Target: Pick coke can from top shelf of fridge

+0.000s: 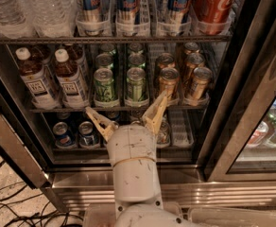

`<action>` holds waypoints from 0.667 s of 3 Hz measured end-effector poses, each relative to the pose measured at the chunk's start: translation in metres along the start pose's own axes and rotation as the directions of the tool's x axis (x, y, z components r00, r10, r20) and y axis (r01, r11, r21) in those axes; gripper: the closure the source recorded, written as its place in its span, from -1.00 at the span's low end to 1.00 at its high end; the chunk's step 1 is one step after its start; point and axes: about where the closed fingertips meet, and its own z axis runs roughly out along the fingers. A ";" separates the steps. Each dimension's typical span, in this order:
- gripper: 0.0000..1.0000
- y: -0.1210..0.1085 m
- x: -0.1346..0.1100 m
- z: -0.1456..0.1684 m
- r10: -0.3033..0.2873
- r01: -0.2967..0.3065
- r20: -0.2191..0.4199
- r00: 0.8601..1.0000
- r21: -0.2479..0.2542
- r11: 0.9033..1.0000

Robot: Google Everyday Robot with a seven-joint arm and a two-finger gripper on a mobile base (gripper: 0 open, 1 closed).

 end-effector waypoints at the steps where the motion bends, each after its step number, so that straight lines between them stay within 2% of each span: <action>1: -1.00 -0.012 -0.013 0.005 -0.068 0.066 0.027 0.997 0.067 0.996; 2: -1.00 -0.037 -0.038 0.014 -0.090 0.085 0.038 0.995 0.129 0.988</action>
Offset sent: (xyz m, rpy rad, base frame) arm 0.0114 -0.0579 0.0870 -0.0562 -0.1005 -0.2039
